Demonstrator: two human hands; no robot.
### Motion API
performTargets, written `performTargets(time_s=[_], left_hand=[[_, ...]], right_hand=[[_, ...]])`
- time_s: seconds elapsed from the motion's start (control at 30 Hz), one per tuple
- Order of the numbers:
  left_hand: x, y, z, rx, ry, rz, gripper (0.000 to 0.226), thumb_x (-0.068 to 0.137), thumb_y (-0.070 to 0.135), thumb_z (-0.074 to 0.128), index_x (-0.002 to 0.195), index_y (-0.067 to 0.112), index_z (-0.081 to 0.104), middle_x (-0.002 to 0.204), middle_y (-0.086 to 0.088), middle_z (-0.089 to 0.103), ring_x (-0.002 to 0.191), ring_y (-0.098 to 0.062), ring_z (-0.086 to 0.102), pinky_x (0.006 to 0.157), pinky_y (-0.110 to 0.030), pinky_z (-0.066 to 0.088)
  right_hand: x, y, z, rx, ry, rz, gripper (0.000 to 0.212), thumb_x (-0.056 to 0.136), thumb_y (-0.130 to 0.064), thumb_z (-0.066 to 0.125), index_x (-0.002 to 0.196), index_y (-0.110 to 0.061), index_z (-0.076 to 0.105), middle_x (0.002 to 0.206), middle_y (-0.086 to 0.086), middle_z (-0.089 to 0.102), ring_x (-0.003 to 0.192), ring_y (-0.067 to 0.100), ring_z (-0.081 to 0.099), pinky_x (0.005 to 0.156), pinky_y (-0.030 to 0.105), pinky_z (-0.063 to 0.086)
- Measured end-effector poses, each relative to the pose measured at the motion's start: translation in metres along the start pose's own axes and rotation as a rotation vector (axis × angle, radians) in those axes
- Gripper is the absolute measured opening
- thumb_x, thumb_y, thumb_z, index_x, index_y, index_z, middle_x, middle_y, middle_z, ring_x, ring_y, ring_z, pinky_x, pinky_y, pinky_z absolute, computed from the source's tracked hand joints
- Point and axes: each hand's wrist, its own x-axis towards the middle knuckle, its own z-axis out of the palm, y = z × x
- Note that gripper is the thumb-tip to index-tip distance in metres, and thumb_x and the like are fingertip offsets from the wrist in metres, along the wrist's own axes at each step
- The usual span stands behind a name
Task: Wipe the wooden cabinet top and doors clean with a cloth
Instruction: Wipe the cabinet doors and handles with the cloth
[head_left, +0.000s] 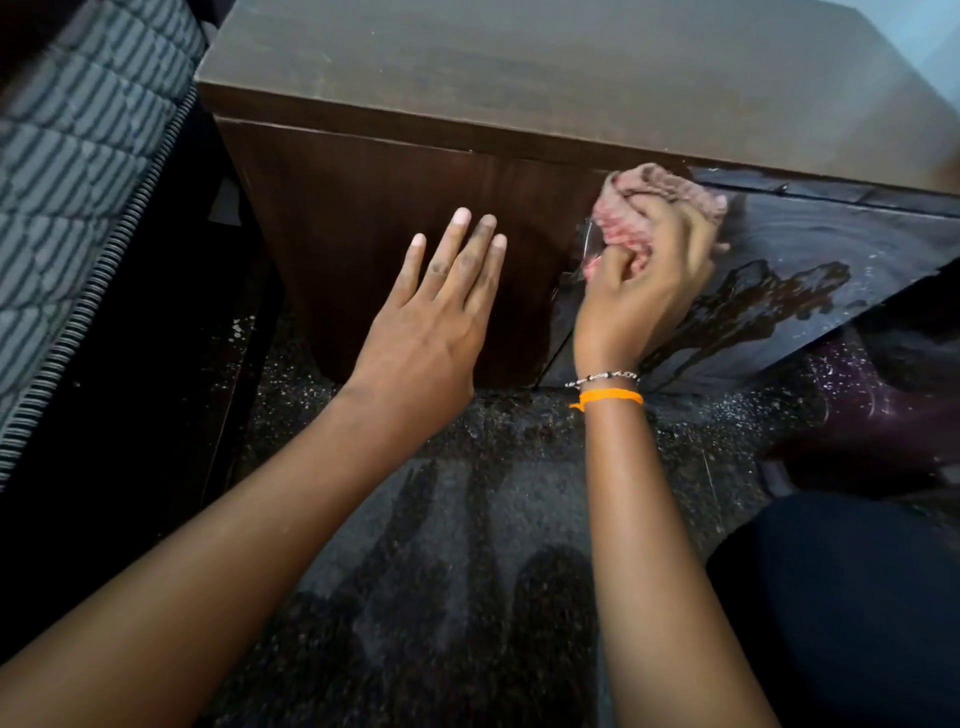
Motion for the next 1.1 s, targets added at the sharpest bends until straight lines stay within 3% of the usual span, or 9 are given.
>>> performTargets(time_s=[0.07, 0.13, 0.3, 0.5, 0.67, 0.77, 0.83, 0.97, 1.1], left_hand=[[-0.001, -0.002, 0.000, 0.005, -0.009, -0.003, 0.079, 0.081, 0.011, 0.042, 0.147, 0.002, -0.001, 0.157, -0.014, -0.004, 0.144, -0.029, -0.008, 0.116, -0.043, -0.001], [0.000, -0.004, 0.000, 0.012, 0.027, -0.018, 0.078, 0.079, 0.009, 0.039, 0.147, 0.002, 0.000, 0.157, -0.014, -0.004, 0.144, -0.029, -0.006, 0.116, -0.043, 0.000], [0.016, 0.003, -0.003, 0.014, 0.171, -0.001, 0.075, 0.078, 0.006, 0.037, 0.147, 0.000, 0.009, 0.157, -0.016, 0.004, 0.145, -0.030, 0.003, 0.115, -0.045, 0.005], [0.037, 0.012, 0.001, 0.100, 0.262, -0.038, 0.074, 0.081, 0.003, 0.038, 0.147, 0.001, 0.006, 0.156, -0.017, 0.004, 0.144, -0.030, 0.006, 0.115, -0.045, 0.007], [0.049, 0.019, 0.009, 0.198, 0.324, -0.080, 0.065, 0.087, 0.009, 0.032, 0.146, 0.000, 0.005, 0.156, -0.017, 0.010, 0.144, -0.029, 0.012, 0.114, -0.046, 0.012], [0.050, 0.024, 0.008, 0.217, 0.322, -0.092, 0.067, 0.086, 0.007, 0.033, 0.146, 0.001, 0.005, 0.155, -0.020, 0.010, 0.143, -0.032, 0.012, 0.113, -0.049, 0.011], [0.050, 0.025, 0.007, 0.216, 0.314, -0.105, 0.068, 0.085, 0.007, 0.033, 0.147, 0.003, 0.006, 0.155, -0.021, 0.009, 0.143, -0.034, 0.011, 0.112, -0.053, 0.010], [0.046, 0.029, 0.013, 0.253, 0.295, -0.079, 0.064, 0.087, 0.011, 0.030, 0.148, 0.005, 0.011, 0.156, -0.017, 0.012, 0.143, -0.032, 0.014, 0.111, -0.054, 0.010], [0.038, 0.032, 0.020, 0.312, 0.254, -0.030, 0.064, 0.087, 0.015, 0.026, 0.148, 0.005, 0.011, 0.156, -0.015, 0.010, 0.144, -0.031, 0.012, 0.110, -0.053, 0.005]], right_hand=[[0.002, -0.005, 0.002, 0.126, 0.091, 0.123, 0.041, 0.061, 0.005, 0.049, 0.096, -0.007, 0.068, 0.106, 0.014, 0.062, 0.096, 0.029, 0.057, 0.089, 0.020, 0.039], [-0.002, -0.010, 0.003, 0.169, 0.076, 0.113, 0.041, 0.063, 0.005, 0.050, 0.098, -0.005, 0.069, 0.105, 0.015, 0.061, 0.100, 0.029, 0.058, 0.093, 0.035, 0.044], [-0.015, 0.000, 0.002, -0.058, -0.152, -0.263, 0.034, 0.084, -0.001, 0.058, 0.116, -0.014, 0.065, 0.115, 0.010, 0.060, 0.104, 0.029, 0.055, 0.096, 0.023, 0.037], [-0.005, 0.001, 0.016, 0.205, 0.128, 0.155, 0.037, 0.075, 0.008, 0.058, 0.111, 0.003, 0.065, 0.104, 0.022, 0.059, 0.102, 0.035, 0.058, 0.096, 0.034, 0.042], [-0.015, -0.002, 0.010, -0.010, -0.010, -0.161, 0.037, 0.077, 0.005, 0.059, 0.110, -0.009, 0.068, 0.106, 0.014, 0.062, 0.101, 0.029, 0.057, 0.097, 0.023, 0.036], [0.002, 0.007, 0.009, 0.163, 0.129, 0.082, 0.042, 0.071, 0.009, 0.056, 0.109, -0.004, 0.068, 0.102, 0.013, 0.058, 0.101, 0.023, 0.056, 0.094, 0.033, 0.044], [0.004, 0.000, 0.012, 0.259, 0.176, 0.188, 0.045, 0.067, 0.010, 0.054, 0.109, 0.000, 0.066, 0.102, 0.012, 0.054, 0.102, 0.025, 0.056, 0.095, 0.031, 0.042], [-0.013, -0.001, 0.013, -0.035, 0.086, 0.041, 0.048, 0.070, 0.005, 0.054, 0.115, -0.008, 0.064, 0.117, 0.014, 0.059, 0.104, 0.031, 0.053, 0.093, 0.017, 0.031], [-0.024, 0.015, 0.005, -0.251, -0.028, -0.076, 0.051, 0.074, 0.006, 0.049, 0.120, -0.012, 0.062, 0.121, 0.011, 0.059, 0.097, 0.037, 0.055, 0.093, 0.018, 0.022]])
